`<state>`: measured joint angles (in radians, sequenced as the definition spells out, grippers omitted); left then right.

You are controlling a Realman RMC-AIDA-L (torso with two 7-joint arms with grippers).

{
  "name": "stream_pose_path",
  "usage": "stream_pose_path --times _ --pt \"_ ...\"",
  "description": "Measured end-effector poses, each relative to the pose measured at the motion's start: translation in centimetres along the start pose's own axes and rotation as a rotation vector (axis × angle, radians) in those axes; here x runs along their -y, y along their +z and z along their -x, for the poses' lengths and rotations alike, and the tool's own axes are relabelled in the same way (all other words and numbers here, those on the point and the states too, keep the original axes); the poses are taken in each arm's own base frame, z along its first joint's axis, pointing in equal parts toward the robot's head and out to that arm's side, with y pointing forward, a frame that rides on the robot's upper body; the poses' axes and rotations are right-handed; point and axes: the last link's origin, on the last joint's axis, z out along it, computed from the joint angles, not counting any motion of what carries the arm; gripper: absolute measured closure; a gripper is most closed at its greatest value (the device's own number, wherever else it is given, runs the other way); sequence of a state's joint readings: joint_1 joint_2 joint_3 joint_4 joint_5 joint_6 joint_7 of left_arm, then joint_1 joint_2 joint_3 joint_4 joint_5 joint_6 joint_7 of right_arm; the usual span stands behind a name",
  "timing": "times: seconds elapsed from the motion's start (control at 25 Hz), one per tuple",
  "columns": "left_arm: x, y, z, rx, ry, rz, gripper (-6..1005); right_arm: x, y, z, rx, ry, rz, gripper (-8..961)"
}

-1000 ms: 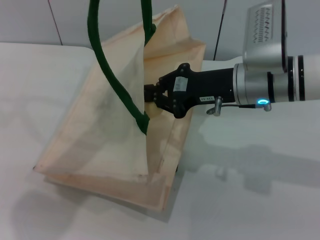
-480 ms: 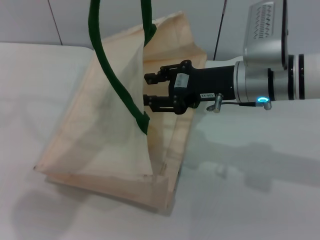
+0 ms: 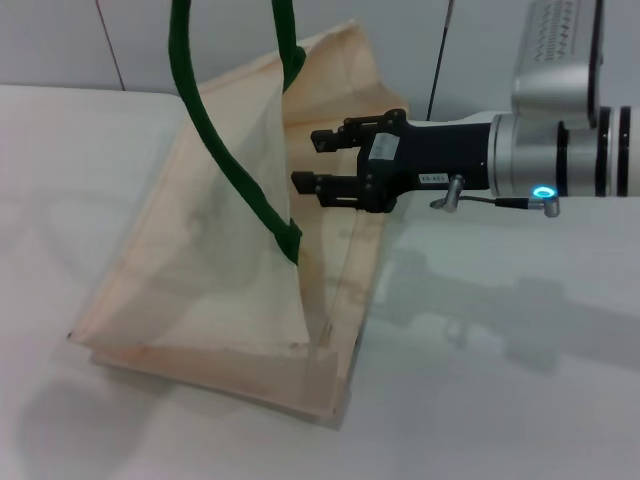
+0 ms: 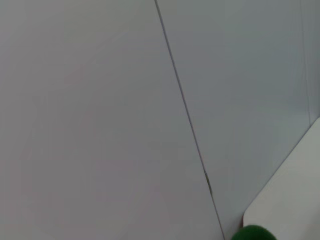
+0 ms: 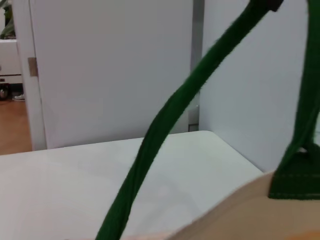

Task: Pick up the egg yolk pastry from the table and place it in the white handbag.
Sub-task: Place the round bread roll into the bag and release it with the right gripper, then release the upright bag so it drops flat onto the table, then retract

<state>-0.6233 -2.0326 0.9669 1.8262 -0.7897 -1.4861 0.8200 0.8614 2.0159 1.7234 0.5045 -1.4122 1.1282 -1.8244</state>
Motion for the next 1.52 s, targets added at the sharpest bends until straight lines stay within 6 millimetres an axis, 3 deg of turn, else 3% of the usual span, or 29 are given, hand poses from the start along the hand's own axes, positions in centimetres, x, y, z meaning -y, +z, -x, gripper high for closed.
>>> stream_pose_path --times 0.36,0.6,0.92,1.36,1.52 --pt "0.1 0.1 0.3 0.011 0.014 -0.01 815 0.9 -1.3 -0.3 0.018 0.045 -0.047 361" --pt "0.3 0.1 0.5 0.021 0.014 -0.021 624 1.7 -2.7 -0.8 0.019 0.075 -0.082 362" --pt "0.8 0.3 1.5 0.062 0.003 -0.038 550 3.0 -5.7 -1.7 0.011 0.135 -0.139 362" --pt "0.8 1.0 2.0 0.084 0.016 -0.031 419 3.0 -6.2 -1.6 0.036 0.145 -0.135 363" --pt "0.9 1.5 2.1 0.081 0.018 -0.031 261 3.0 -6.2 -1.6 0.036 0.145 -0.135 364"
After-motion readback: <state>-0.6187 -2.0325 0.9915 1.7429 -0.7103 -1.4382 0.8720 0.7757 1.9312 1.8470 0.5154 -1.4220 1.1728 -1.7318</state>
